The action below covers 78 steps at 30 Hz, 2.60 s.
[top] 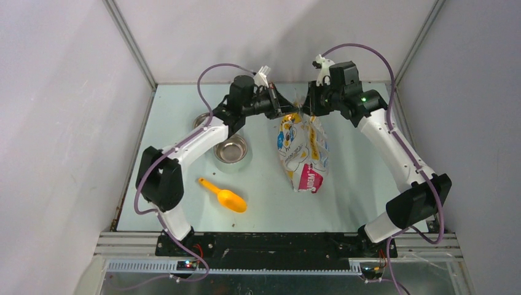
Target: Serve the pet food
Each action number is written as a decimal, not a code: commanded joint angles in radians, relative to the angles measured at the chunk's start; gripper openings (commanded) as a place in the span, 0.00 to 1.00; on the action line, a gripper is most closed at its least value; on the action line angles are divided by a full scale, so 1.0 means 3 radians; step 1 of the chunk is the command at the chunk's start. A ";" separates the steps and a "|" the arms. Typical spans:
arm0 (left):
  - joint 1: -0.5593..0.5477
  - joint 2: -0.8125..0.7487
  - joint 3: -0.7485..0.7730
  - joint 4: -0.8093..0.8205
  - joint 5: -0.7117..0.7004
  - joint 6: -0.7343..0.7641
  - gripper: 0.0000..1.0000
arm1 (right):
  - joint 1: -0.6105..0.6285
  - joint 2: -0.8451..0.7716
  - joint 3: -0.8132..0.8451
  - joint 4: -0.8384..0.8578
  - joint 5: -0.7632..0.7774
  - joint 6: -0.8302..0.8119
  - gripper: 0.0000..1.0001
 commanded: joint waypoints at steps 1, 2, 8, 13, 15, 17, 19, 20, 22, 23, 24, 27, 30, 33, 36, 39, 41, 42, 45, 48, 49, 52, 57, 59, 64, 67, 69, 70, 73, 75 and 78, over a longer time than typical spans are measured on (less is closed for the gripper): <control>0.0006 0.0032 0.0191 0.0110 0.0048 0.0063 0.00 | -0.0030 0.0038 0.0062 -0.0114 0.0513 -0.0235 0.23; 0.0005 0.0036 0.0194 0.0114 0.0049 0.0062 0.00 | -0.0031 0.0047 0.0055 -0.0125 0.0540 -0.0248 0.23; 0.0002 0.0051 0.0200 0.0106 0.0046 0.0060 0.00 | -0.0046 0.0053 0.0002 -0.0180 0.0650 -0.0304 0.19; 0.0001 0.0050 0.0204 0.0085 0.0035 0.0067 0.00 | -0.0138 0.0032 -0.0025 -0.0233 0.0555 -0.0282 0.00; 0.0001 0.0056 0.0212 0.0088 0.0031 0.0067 0.00 | -0.0153 0.0012 -0.0041 -0.0257 0.0517 -0.0277 0.00; 0.0002 0.0058 0.0219 0.0100 0.0034 0.0065 0.00 | -0.0167 -0.0013 -0.0067 -0.0262 0.0442 -0.0240 0.00; 0.0001 0.0069 0.0233 0.0100 0.0002 0.0062 0.09 | -0.0182 -0.0031 -0.0086 -0.0264 0.0343 -0.0202 0.00; -0.0002 0.0075 0.0254 0.0092 -0.0018 0.0062 0.29 | -0.0190 -0.0046 -0.0092 -0.0266 0.0254 -0.0190 0.00; -0.0014 0.0102 0.0298 0.0094 -0.0052 0.0060 0.53 | -0.0201 -0.0065 -0.0101 -0.0266 0.0172 -0.0153 0.00; -0.0029 0.0129 0.0316 0.0102 -0.0054 0.0056 0.58 | -0.0205 -0.0068 -0.0098 -0.0271 0.0153 -0.0138 0.00; -0.0049 0.0143 0.0354 0.0135 -0.0051 0.0046 0.64 | -0.0203 -0.0077 -0.0101 -0.0275 0.0116 -0.0130 0.00; -0.0094 0.0234 0.0451 0.0140 -0.0043 0.0041 0.66 | -0.0230 -0.0092 -0.0121 -0.0279 0.0061 -0.0085 0.00; -0.0139 0.0319 0.0542 0.0056 -0.0146 0.0065 0.57 | -0.0245 -0.0112 -0.0156 -0.0279 0.0047 -0.0055 0.00; -0.0156 0.0358 0.0538 0.0078 -0.0159 0.0037 0.44 | -0.0264 -0.0121 -0.0176 -0.0278 0.0050 -0.0035 0.00; -0.0169 0.0397 0.0541 0.0103 -0.0162 0.0027 0.33 | -0.0286 -0.0120 -0.0192 -0.0280 0.0069 -0.0027 0.00; -0.0175 0.0419 0.0550 0.0074 -0.0181 0.0029 0.23 | -0.0308 -0.0116 -0.0190 -0.0276 0.0116 -0.0011 0.00; -0.0178 0.0424 0.0533 0.0077 -0.0188 0.0018 0.22 | -0.0330 -0.0109 -0.0178 -0.0273 0.0126 0.0014 0.00; -0.0178 0.0424 0.0528 0.0078 -0.0192 0.0015 0.22 | -0.0348 -0.0108 -0.0176 -0.0269 0.0128 0.0032 0.00; -0.0178 0.0437 0.0516 0.0084 -0.0194 0.0012 0.22 | -0.0379 -0.0087 -0.0161 -0.0255 0.0128 0.0075 0.00; -0.0178 0.0475 0.0539 0.0067 -0.0192 0.0014 0.23 | -0.0386 -0.0064 -0.0147 -0.0241 0.0115 0.0102 0.00; -0.0181 0.0495 0.0549 0.0047 -0.0204 0.0015 0.23 | -0.0391 -0.0062 -0.0138 -0.0231 0.0103 0.0111 0.00; -0.0186 0.0534 0.0574 -0.0020 -0.0229 0.0021 0.29 | -0.0390 -0.0037 -0.0117 -0.0215 0.0077 0.0135 0.00; -0.0206 0.0592 0.0635 -0.0077 -0.0264 0.0040 0.42 | -0.0335 -0.0005 -0.0097 -0.0211 0.0079 0.0130 0.00; -0.0213 0.0598 0.0660 -0.0096 -0.0267 0.0063 0.44 | -0.0326 0.0001 -0.0104 -0.0203 0.0083 0.0132 0.00; -0.0224 0.0603 0.0682 -0.0015 -0.0224 0.0078 0.49 | -0.0314 0.0010 -0.0117 -0.0187 0.0095 0.0125 0.00; -0.0224 0.0598 0.0704 0.0089 -0.0173 0.0095 0.48 | -0.0309 0.0011 -0.0118 -0.0184 0.0128 0.0120 0.00; -0.0224 0.0580 0.0719 0.0089 -0.0183 0.0130 0.47 | -0.0311 0.0003 -0.0111 -0.0185 0.0144 0.0104 0.00; -0.0215 0.0559 0.0715 0.0045 -0.0214 0.0161 0.46 | -0.0318 0.0002 -0.0099 -0.0199 0.0142 0.0078 0.00; -0.0169 0.0468 0.0660 -0.0075 -0.0254 0.0372 0.49 | -0.0349 -0.0053 -0.0082 -0.0218 -0.0008 -0.0060 0.00; -0.0102 0.0349 0.0552 -0.0134 -0.0219 0.0614 0.54 | -0.0465 -0.0130 -0.0133 -0.0156 -0.0541 -0.0104 0.00; 0.0053 0.0060 0.0242 -0.0139 -0.0149 0.1040 0.60 | -0.0751 -0.0255 -0.0196 0.0003 -0.1206 -0.0063 0.24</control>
